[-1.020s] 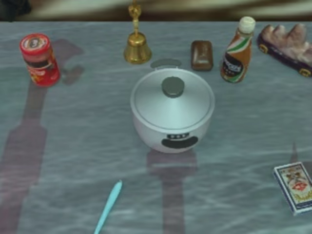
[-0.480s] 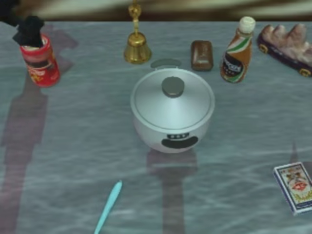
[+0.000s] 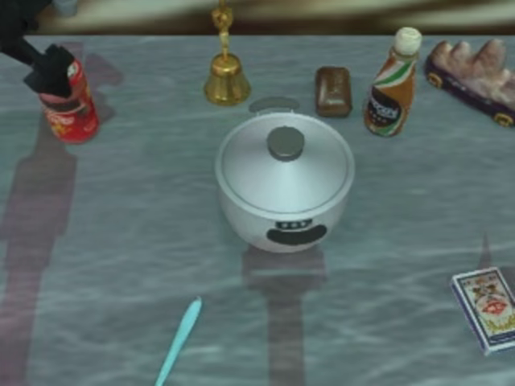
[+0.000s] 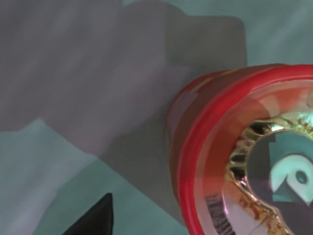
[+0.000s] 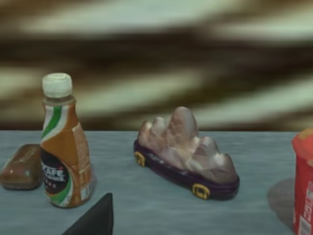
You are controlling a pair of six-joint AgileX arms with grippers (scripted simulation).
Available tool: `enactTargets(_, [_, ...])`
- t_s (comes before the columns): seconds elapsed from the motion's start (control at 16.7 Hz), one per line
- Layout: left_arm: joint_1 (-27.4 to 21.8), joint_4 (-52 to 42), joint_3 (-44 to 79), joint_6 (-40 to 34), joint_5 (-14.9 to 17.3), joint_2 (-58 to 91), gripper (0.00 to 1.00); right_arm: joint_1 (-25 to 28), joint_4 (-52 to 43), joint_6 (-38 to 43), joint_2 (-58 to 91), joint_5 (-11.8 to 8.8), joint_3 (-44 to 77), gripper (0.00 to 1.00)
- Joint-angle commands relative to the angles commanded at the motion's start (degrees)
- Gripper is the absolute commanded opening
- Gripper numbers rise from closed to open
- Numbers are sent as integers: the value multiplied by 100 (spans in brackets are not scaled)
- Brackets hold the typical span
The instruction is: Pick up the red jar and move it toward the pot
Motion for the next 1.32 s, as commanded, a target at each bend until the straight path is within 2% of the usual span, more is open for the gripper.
enactTargets(0.18, [-35,98,-101,-20,-3,3,100,0,0,0,0,0,0,100])
enactTargets(0.6, [-111,1107,-1145,-112,-21,-63,100,0,0,0,0,0,0,100])
enactTargets(0.9, [-118,1197,-1237,-119,-22,-66,100,0,0,0,0,0,0,100])
enactTargets(1.32, [-118,1197,-1237,-119,-22,-66,47,0,0,0,0,0,0,100])
